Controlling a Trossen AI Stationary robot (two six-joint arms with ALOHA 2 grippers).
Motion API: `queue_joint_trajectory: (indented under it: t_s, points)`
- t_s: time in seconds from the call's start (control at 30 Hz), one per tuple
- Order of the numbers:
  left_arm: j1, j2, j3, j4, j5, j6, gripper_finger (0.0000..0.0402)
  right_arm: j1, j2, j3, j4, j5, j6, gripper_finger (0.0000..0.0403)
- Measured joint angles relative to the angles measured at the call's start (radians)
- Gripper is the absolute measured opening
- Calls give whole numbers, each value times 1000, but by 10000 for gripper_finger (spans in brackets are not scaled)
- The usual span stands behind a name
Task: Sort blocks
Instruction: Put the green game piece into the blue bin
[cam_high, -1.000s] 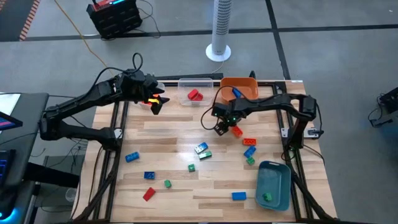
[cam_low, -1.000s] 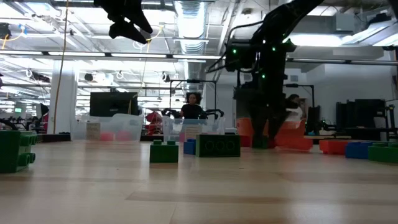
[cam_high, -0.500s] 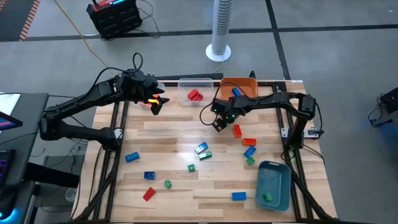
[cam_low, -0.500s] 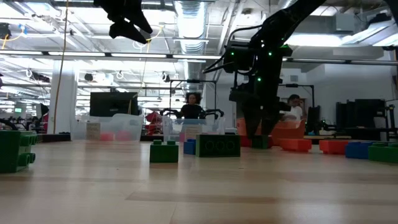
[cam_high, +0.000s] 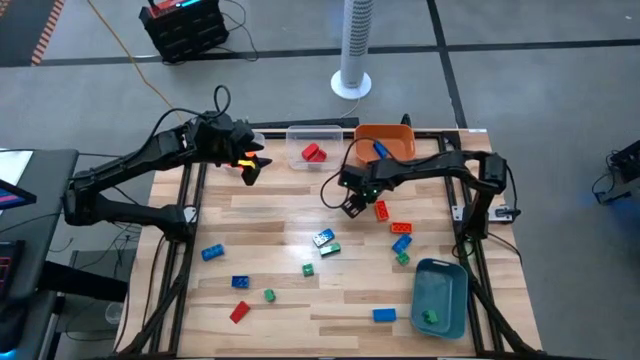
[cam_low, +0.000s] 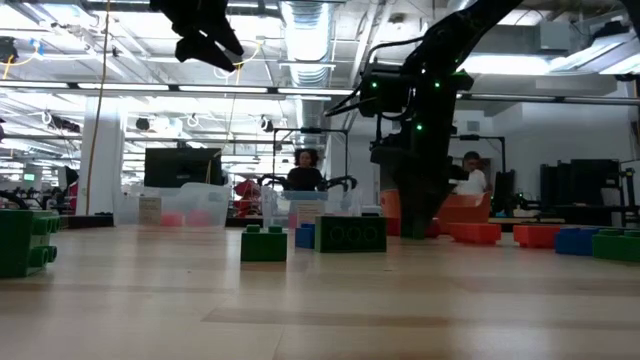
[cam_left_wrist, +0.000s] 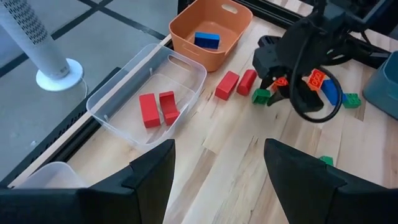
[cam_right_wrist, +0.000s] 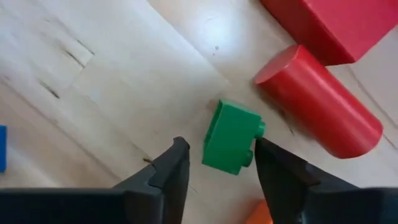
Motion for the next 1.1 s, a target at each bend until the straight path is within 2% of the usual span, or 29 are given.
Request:
queue_joint_trajectory:
  t_s: [0.37,0.6,0.73,0.9,1.03,1.1]
  points:
    - [0,0,1,-2,0,0,239,4,40,1,4,2,8,108]
    - [0,0,1,-23,0,-5,239,-2,-30,46,-34,-53,-30,102]
    - [0,0,1,-42,16,-2,239,-18,-130,51,-164,-169,-30,102]
    - [0,0,1,-31,17,11,239,25,-274,51,-394,-469,26,102]
    - [0,0,1,17,16,11,239,137,-354,46,-537,-547,100,102]
    - [0,0,1,50,16,15,239,205,-377,22,-549,-578,151,102]
